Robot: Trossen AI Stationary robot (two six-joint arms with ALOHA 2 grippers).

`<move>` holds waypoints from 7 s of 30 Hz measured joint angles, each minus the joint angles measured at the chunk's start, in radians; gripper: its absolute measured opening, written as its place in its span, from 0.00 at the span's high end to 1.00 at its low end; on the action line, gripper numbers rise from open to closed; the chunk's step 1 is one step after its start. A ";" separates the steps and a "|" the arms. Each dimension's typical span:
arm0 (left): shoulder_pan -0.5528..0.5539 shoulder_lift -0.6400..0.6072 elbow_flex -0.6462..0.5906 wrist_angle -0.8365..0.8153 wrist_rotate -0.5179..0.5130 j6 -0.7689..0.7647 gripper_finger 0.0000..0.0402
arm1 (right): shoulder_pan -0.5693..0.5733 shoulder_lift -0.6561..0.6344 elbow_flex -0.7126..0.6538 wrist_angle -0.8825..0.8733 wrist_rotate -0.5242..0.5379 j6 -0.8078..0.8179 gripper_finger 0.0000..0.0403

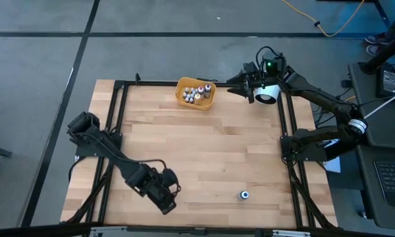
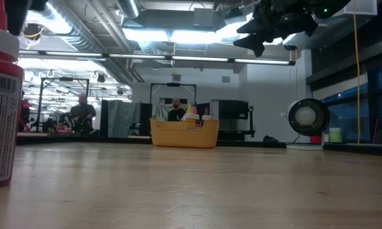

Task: Pick & Place food coloring
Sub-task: Put the large orange food coloring bottle into the bin, then put the large blue food coloring bottle into the bin

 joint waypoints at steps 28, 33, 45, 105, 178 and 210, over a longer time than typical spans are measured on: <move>0.019 0.215 -0.002 0.057 0.021 0.053 0.46 | 0.000 0.000 0.000 -0.024 -0.001 0.000 0.40; 0.040 0.215 -0.001 0.043 0.054 0.056 0.63 | 0.000 0.000 0.000 -0.024 -0.001 0.000 0.40; 0.053 0.170 0.024 -0.053 0.059 0.071 0.67 | 0.000 0.000 0.000 -0.041 -0.001 -0.002 0.40; 1.170 0.085 0.671 -0.073 0.266 1.395 0.67 | 0.002 0.000 0.000 -0.061 0.103 -0.027 0.40; 1.141 0.673 0.795 -0.093 0.112 1.613 0.61 | 0.002 0.000 0.000 -0.175 0.103 -0.105 0.40; 1.082 0.246 0.795 -0.214 0.128 1.457 0.46 | 0.002 0.000 0.000 -0.175 0.104 -0.109 0.40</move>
